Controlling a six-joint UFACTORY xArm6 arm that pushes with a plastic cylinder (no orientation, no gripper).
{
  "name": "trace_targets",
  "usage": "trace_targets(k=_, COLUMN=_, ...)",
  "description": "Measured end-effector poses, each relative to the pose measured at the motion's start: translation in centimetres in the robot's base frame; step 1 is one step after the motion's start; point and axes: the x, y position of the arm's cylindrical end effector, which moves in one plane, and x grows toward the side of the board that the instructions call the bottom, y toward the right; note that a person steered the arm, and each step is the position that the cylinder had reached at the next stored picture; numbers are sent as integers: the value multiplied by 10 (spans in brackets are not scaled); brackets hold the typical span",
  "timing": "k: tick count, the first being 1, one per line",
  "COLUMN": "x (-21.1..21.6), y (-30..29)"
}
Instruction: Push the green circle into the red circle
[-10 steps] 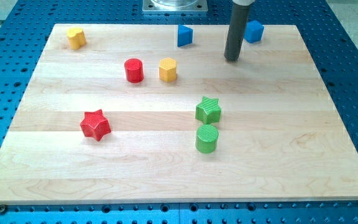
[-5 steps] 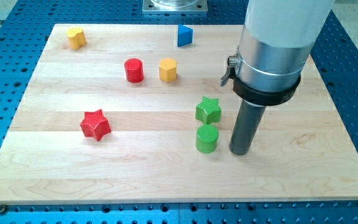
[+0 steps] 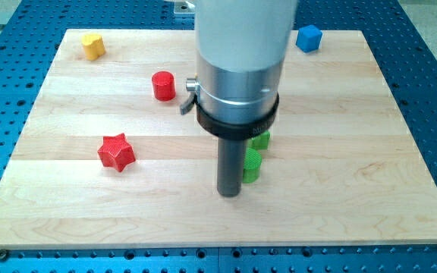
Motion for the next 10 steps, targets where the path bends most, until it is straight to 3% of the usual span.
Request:
trace_targets(k=1, x=24, y=57)
trace_targets(k=2, x=6, y=101)
trace_targets(k=3, x=-48, y=47)
trace_targets(k=4, x=-63, y=-32)
trace_targets(k=5, x=-11, y=55)
trace_targets(k=6, x=-1, y=-47)
trace_targets(k=7, x=-83, y=-101)
trace_targets(k=8, x=-68, y=-73)
trace_targets(k=9, x=-83, y=-48)
trace_targets(k=10, x=-141, y=-65)
